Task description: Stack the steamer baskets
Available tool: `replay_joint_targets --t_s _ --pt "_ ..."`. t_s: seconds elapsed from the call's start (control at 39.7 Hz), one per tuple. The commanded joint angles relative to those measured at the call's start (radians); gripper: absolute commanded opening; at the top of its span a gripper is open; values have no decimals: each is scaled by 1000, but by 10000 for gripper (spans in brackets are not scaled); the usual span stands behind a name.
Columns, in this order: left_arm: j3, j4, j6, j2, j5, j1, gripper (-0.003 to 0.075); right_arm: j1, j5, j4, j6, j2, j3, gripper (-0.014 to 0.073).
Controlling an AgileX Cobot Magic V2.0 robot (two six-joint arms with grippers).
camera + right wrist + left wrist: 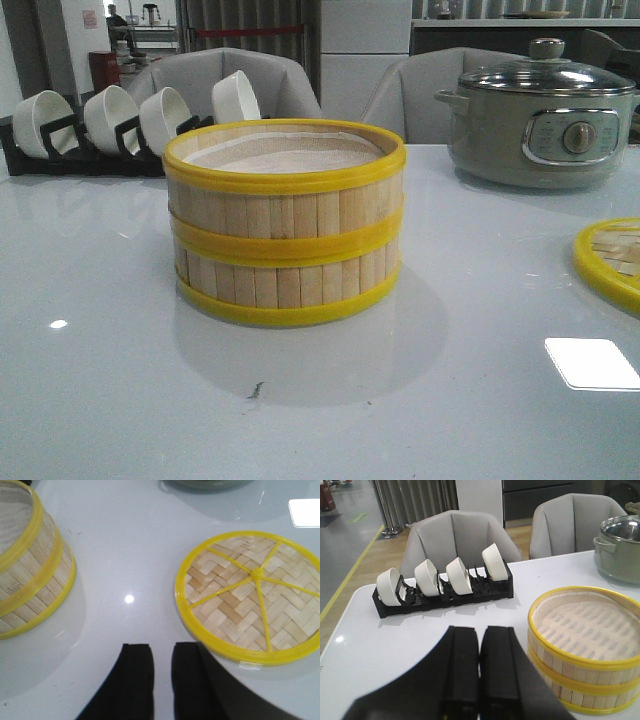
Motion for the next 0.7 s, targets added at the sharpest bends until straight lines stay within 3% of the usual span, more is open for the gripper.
replay_joint_targets --t_s 0.0,0.08,0.2,0.68 --pt "-27 13 2 8 -89 -7 87 -4 -77 -44 -5 65 -39 339" --pt "-27 13 2 8 -89 -7 87 -4 -77 -87 -5 139 -58 378" --pt "-27 13 2 8 -89 -7 87 -9 -76 -162 -5 269 -125 370" --pt "-27 13 2 8 -89 -7 87 -225 -49 -164 -5 646 -416 370"
